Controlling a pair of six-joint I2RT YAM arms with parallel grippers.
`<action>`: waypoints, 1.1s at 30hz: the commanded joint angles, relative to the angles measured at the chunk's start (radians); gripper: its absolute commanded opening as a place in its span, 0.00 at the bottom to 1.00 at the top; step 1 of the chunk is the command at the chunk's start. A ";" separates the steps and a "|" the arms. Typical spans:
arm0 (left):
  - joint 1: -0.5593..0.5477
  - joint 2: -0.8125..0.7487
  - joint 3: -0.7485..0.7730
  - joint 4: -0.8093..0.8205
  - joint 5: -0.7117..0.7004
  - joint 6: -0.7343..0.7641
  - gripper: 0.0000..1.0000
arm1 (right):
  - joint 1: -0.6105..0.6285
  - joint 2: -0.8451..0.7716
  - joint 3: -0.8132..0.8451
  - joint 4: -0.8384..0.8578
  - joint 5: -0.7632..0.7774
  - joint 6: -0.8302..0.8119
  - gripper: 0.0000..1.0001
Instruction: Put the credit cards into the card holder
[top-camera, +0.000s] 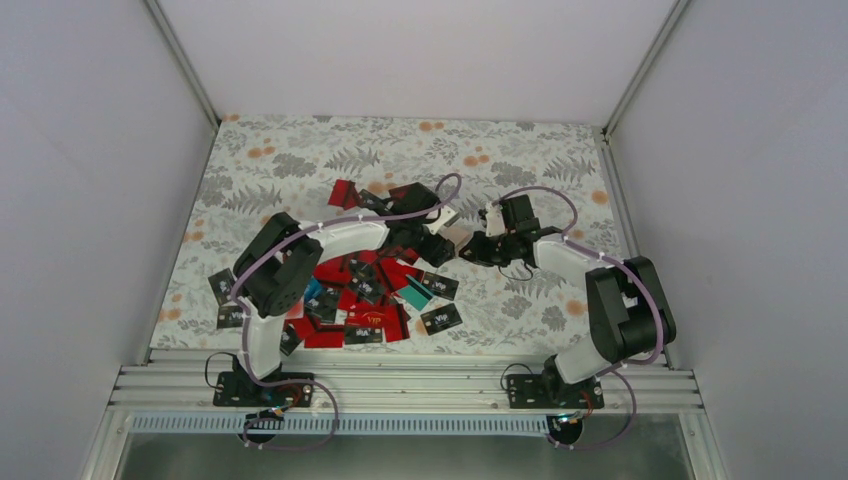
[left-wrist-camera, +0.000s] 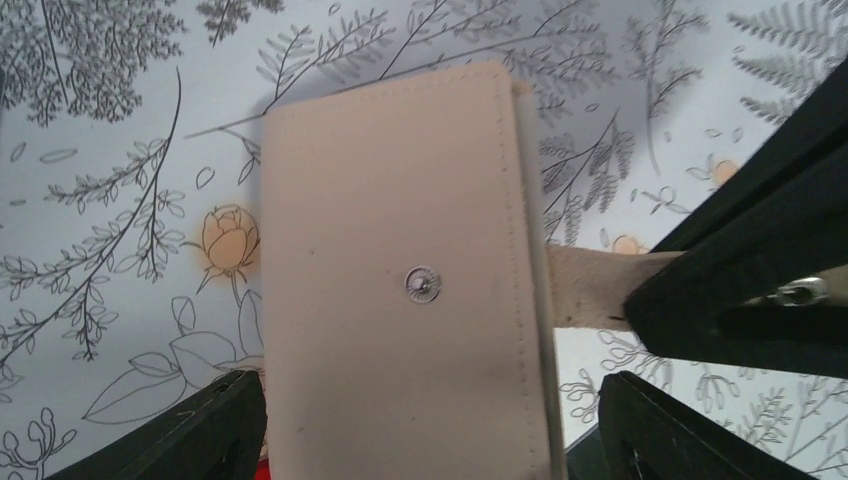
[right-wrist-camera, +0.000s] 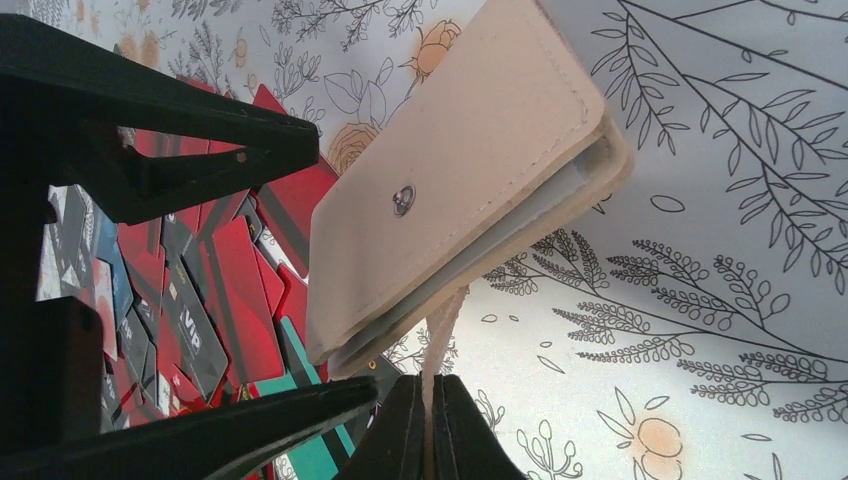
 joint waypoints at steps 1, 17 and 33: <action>-0.005 0.012 0.015 0.012 -0.039 0.009 0.82 | -0.006 -0.027 0.026 -0.005 -0.010 -0.010 0.04; 0.003 0.019 0.027 0.013 -0.105 -0.012 0.70 | -0.007 -0.022 0.010 -0.006 0.009 -0.021 0.04; 0.048 0.067 0.132 -0.010 -0.068 -0.055 0.64 | -0.007 -0.016 -0.008 -0.006 0.015 -0.032 0.04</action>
